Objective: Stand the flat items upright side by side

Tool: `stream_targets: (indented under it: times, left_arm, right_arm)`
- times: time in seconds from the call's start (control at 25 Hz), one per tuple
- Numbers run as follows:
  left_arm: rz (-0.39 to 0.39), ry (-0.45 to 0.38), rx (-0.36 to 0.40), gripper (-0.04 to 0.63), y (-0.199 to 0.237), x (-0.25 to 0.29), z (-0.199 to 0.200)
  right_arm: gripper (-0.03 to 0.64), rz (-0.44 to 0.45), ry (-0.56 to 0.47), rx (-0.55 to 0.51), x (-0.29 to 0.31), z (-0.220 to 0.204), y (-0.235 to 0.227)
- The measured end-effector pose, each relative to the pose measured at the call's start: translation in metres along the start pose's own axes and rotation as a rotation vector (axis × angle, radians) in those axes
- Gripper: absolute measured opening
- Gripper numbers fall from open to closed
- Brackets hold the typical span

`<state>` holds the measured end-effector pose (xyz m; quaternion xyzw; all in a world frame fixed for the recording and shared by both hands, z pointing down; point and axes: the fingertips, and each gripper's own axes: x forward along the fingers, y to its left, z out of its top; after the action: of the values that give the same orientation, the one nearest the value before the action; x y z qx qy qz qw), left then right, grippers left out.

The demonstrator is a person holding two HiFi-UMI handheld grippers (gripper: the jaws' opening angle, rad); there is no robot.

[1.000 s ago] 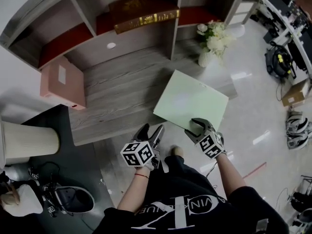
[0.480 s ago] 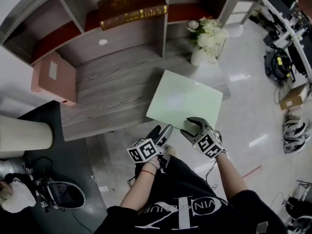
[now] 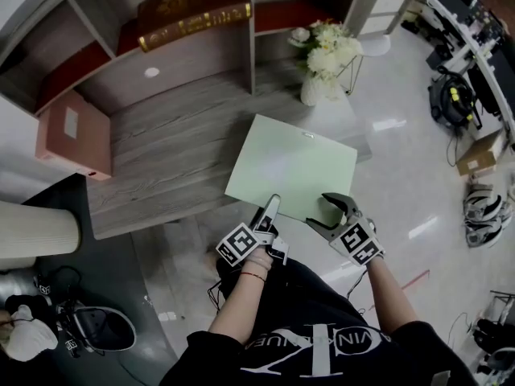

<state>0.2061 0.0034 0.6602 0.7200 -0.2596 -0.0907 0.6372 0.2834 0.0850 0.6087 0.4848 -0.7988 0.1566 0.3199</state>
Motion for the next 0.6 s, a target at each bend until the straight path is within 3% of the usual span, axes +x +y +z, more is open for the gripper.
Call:
stream_targets:
  times: [0.28,0.36,0.44,0.6]
  left_arm:
    - [-0.083,-0.063,-0.086,0.38,0.001,0.016,0.0]
    - [-0.109,-0.074,-0.104,0.377,-0.001,0.018,-0.001]
    - [-0.129,-0.08,-0.122,0.314,-0.004,0.017,-0.002]
    - [-0.122,-0.067,-0.121,0.31,-0.007,0.015,-0.004]
  right_arm:
    - [0.38,-0.001,-0.028,0.053,-0.006,-0.011,0.0]
    - [0.382,-0.004,-0.027,0.048,-0.006,-0.012,0.001]
    - [0.38,-0.013,-0.021,0.039,-0.006,-0.014,0.002]
    - [0.377,-0.034,-0.005,0.015,-0.004,-0.017,0.001]
